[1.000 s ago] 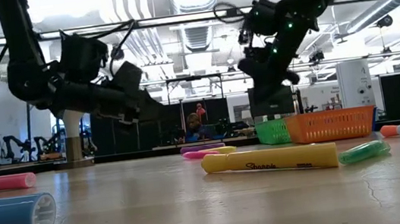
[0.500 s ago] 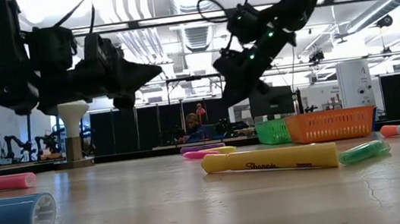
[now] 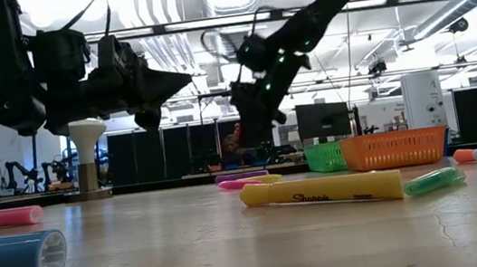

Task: Pick & Place Markers
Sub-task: Put the violet highlighter pen into the orange bin

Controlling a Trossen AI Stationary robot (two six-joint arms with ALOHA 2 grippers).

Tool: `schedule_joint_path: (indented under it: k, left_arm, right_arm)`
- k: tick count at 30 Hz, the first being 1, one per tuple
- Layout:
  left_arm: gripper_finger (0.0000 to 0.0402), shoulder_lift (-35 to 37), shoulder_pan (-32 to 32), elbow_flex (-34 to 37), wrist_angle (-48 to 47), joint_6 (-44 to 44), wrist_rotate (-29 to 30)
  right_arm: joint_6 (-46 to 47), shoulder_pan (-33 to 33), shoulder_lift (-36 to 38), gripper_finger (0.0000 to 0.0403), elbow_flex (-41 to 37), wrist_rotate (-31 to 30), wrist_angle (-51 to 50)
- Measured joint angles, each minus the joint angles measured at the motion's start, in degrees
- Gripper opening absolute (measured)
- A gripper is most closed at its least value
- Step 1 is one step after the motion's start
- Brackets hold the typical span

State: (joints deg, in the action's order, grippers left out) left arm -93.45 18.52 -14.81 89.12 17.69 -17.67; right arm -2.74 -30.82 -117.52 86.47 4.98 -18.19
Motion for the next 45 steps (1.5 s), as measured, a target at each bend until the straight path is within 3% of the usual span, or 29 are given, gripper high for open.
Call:
schedule_joint_path:
  k: [4, 9, 17, 22, 31, 40, 45]
  left_arm:
    - [0.0, 0.0, 0.0, 0.1, -0.1, 0.0, 0.0]
    - [0.0, 0.0, 0.0, 0.1, -0.9, -0.2, 0.0]
    - [0.0, 0.0, 0.0, 0.1, -2.1, -1.0, 1.2]
    - [0.0, 0.0, 0.0, 0.1, -2.2, -1.1, 1.3]
    - [0.0, 0.0, 0.0, 0.1, -2.2, -1.2, 1.4]
    - [0.0, 0.0, 0.0, 0.1, -2.2, -1.2, 1.4]
    - [0.0, 0.0, 0.0, 0.1, -2.8, -1.4, 1.4]
  right_arm:
    - [-2.7, -1.6, -6.2, 0.0184, 7.4, 1.4, -9.4]
    - [-3.4, -2.5, -10.9, 0.0181, 11.1, 3.5, -15.5]
    - [-0.4, -3.5, -10.5, 0.0147, 11.2, 2.4, -16.0]
    - [-0.6, -4.1, -10.7, 0.0122, 10.4, 5.8, -16.0]
    - [-4.6, -5.4, -10.7, 0.0135, 9.9, 5.9, -19.7]
    - [-8.7, -5.7, -10.4, 0.0107, 8.8, 5.1, -20.0]
    - [-9.7, -5.7, -8.9, 0.0134, 9.2, 5.1, -20.2]
